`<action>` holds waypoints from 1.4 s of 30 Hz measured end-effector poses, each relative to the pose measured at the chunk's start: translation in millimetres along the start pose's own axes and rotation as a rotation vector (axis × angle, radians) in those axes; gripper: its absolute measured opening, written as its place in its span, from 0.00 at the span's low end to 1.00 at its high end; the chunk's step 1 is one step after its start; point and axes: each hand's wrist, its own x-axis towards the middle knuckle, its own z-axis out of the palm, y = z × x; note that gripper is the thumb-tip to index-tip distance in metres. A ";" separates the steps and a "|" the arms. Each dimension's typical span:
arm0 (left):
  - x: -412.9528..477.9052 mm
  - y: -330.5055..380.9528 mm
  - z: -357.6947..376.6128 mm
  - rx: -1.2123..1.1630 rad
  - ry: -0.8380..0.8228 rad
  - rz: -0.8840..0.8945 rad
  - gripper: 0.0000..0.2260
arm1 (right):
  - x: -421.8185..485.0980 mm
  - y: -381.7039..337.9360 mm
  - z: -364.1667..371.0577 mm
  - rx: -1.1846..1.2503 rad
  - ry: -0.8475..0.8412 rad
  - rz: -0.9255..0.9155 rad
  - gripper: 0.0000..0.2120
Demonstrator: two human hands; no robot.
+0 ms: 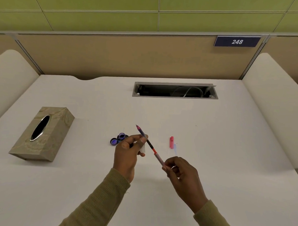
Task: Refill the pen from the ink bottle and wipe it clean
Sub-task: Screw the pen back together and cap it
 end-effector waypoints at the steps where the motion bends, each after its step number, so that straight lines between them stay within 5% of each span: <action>1: -1.5 -1.0 0.2 -0.002 -0.003 0.005 0.06 | 0.1 -1.4 0.6 0.017 0.002 0.008 0.04; 17: -25.5 -10.4 -1.1 0.197 -0.054 0.173 0.03 | 2.7 -14.0 2.7 0.074 0.051 -0.015 0.04; 32: -27.4 -4.9 -7.9 0.121 0.011 0.174 0.03 | -4.8 -21.6 1.0 0.066 0.073 -0.052 0.06; 42: -32.6 -9.9 -8.1 0.048 0.032 0.118 0.04 | -9.6 -25.1 4.3 0.193 0.084 0.105 0.06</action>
